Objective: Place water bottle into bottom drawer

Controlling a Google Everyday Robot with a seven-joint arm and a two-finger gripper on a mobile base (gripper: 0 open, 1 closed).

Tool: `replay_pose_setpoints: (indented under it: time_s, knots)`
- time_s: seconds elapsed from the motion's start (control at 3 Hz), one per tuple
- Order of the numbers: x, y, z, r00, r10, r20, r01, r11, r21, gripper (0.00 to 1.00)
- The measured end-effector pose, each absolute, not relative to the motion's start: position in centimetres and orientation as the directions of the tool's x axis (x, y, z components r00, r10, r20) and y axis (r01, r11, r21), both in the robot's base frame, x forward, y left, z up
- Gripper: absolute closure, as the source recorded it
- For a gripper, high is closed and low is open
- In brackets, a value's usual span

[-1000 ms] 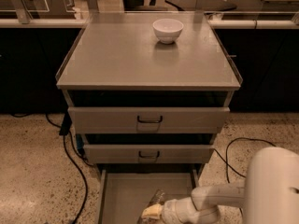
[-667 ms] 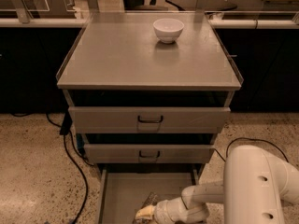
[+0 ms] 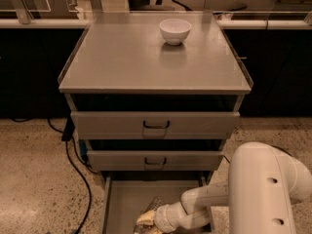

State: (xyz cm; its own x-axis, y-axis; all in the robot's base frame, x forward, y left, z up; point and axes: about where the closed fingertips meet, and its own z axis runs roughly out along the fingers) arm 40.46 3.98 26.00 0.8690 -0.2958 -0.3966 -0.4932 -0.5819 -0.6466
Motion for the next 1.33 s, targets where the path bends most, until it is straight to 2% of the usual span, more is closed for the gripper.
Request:
replay_pose_setpoints:
  time_s: [0.67, 1.33]
  knots:
    - [44.5, 3.5, 25.5, 0.855, -0.432, -0.288, -0.510, -0.597, -0.619, 1.00]
    - [51.3, -0.2, 20.9, 0.856, -0.465, -0.226, -0.490, -0.590, -0.642, 1.00]
